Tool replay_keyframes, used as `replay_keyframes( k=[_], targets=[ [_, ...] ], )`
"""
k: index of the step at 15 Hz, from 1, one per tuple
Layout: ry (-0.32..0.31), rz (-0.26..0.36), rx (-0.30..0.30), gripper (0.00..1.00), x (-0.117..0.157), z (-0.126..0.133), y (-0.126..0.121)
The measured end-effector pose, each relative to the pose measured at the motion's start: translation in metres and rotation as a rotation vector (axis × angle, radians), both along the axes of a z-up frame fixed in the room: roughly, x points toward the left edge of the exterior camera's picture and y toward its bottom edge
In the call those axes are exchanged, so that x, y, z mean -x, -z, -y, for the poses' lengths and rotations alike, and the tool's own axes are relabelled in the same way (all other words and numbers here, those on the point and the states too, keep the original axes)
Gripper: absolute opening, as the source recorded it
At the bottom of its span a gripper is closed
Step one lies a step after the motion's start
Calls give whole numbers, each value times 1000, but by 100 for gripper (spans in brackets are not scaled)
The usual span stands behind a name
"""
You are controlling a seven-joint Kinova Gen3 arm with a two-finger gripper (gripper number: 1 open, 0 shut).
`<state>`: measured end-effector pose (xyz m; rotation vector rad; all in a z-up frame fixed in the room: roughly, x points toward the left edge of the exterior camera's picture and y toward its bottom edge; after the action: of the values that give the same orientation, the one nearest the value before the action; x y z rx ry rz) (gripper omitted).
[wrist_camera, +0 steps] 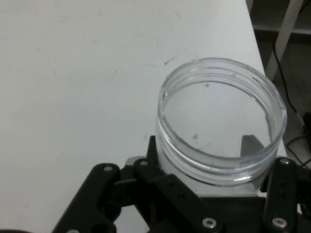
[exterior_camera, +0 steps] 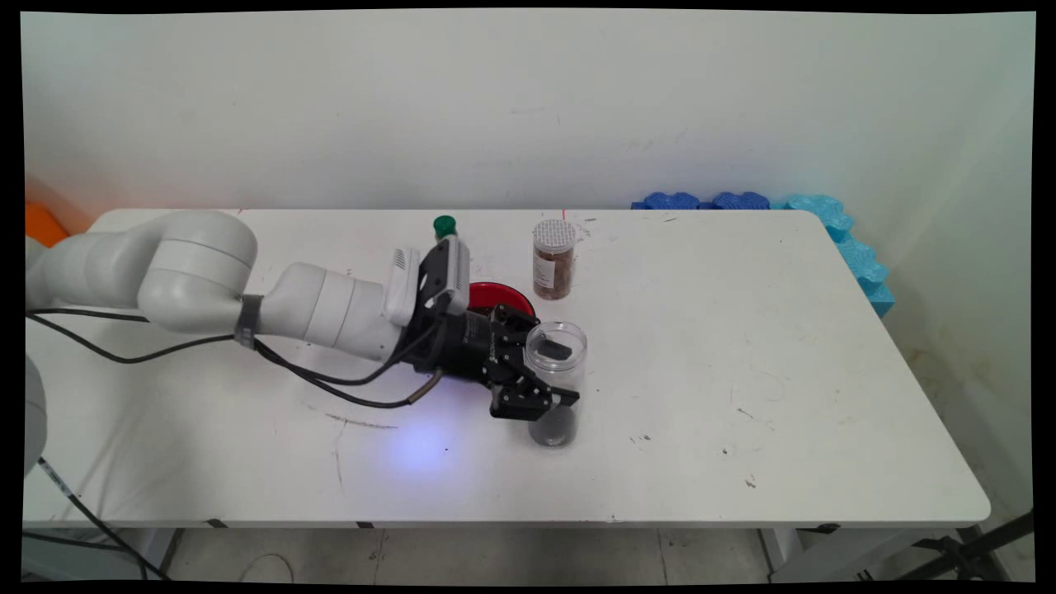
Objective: Pour the black seasoning powder in the red bowl
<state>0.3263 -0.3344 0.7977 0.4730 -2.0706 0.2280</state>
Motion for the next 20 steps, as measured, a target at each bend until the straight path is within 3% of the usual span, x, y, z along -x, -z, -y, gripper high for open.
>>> replay_keyframes(
  k=[5,9,20],
  targets=[
    [44,8,44,0,-15,0,-31],
    [40,-14,39,0,-27,-3,-65],
    [-33,-132,-86,0,-69,-2,-153]
  ],
)
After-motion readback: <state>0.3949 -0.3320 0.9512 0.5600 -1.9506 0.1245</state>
